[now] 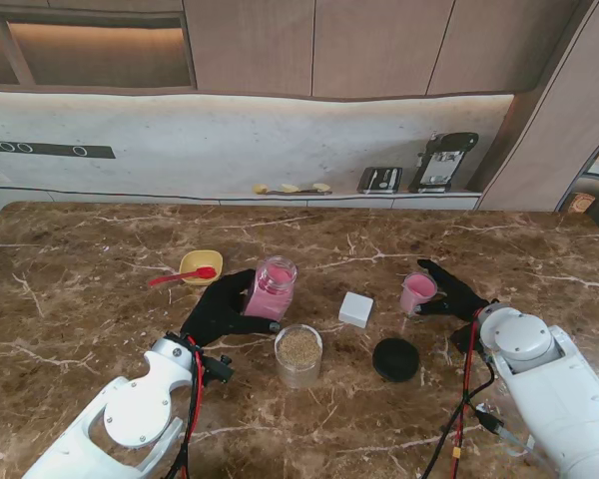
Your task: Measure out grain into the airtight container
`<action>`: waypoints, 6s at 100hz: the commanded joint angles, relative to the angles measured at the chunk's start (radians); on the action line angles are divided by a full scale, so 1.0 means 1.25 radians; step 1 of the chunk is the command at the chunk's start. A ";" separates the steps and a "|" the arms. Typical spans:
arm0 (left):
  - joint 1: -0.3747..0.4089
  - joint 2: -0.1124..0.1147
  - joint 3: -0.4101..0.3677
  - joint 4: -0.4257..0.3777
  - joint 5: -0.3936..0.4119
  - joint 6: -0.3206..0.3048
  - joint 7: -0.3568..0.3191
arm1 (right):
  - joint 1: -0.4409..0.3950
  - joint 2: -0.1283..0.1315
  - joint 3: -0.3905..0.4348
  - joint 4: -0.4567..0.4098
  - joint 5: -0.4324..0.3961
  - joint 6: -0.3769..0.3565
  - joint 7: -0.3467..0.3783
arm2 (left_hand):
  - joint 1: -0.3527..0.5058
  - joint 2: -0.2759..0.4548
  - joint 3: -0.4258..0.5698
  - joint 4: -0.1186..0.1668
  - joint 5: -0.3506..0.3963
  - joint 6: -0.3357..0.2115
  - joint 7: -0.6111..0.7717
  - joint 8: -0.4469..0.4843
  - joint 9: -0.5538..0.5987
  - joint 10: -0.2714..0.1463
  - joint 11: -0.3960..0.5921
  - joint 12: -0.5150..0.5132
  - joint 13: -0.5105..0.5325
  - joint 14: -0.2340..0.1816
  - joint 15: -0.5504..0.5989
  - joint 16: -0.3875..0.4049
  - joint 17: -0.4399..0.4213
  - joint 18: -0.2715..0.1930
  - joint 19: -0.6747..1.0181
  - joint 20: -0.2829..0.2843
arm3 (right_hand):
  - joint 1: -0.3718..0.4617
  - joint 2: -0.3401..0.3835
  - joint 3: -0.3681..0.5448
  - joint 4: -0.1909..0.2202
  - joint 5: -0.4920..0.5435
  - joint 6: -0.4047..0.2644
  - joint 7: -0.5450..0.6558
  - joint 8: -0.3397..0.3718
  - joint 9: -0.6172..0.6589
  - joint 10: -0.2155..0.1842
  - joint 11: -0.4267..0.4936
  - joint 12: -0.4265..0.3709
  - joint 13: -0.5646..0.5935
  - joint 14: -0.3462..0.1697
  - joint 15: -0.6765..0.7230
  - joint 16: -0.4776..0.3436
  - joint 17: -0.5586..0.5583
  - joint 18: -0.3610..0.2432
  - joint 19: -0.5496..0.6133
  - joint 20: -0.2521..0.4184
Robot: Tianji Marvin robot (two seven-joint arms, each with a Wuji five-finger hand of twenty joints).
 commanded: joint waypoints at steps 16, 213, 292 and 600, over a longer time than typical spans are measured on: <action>0.003 0.002 -0.004 -0.004 0.009 0.015 -0.004 | 0.036 0.001 -0.044 0.121 0.018 -0.002 0.057 | 0.136 0.354 0.293 0.042 0.306 -0.148 0.467 0.069 0.140 -0.060 0.268 0.068 0.016 -0.029 0.032 0.011 0.000 0.005 0.039 0.022 | 0.051 0.015 -0.037 0.023 0.062 -0.107 0.075 0.136 -0.008 0.028 -0.005 0.008 -0.013 0.112 0.005 -0.018 0.095 0.259 0.156 0.034; 0.005 0.000 0.000 0.011 0.008 0.010 0.003 | -0.098 -0.012 -0.001 -0.124 0.111 -0.007 -0.012 | 0.138 0.354 0.288 0.040 0.298 -0.147 0.461 0.071 0.138 -0.055 0.266 0.070 0.015 -0.033 0.031 0.006 -0.003 0.005 0.035 0.020 | 0.033 0.350 -0.114 -0.036 0.374 -0.158 0.481 0.068 0.120 -0.052 0.136 0.022 0.010 0.055 0.064 -0.023 0.095 0.211 0.161 0.062; -0.032 0.002 0.011 0.036 -0.006 -0.017 -0.020 | -0.201 0.015 0.067 -0.560 0.004 -0.003 -0.030 | 0.138 0.353 0.290 0.040 0.299 -0.146 0.461 0.071 0.140 -0.055 0.266 0.071 0.018 -0.031 0.035 0.008 0.000 0.006 0.039 0.023 | 0.056 0.396 -0.107 -0.049 0.482 -0.051 0.680 0.034 0.684 -0.002 0.356 0.217 0.701 0.192 0.439 0.146 0.601 0.375 0.848 -0.010; -0.053 0.006 0.039 0.058 0.015 -0.056 -0.028 | 0.091 0.112 -0.181 -0.747 -0.306 -0.063 0.366 | 0.138 0.355 0.292 0.044 0.302 -0.149 0.465 0.074 0.139 -0.058 0.269 0.069 0.016 -0.031 0.033 0.012 -0.003 0.006 0.037 0.027 | 0.062 0.422 -0.113 -0.032 0.532 -0.055 0.713 0.107 0.797 -0.028 0.517 0.459 0.753 0.160 0.781 0.323 0.663 0.346 1.008 0.030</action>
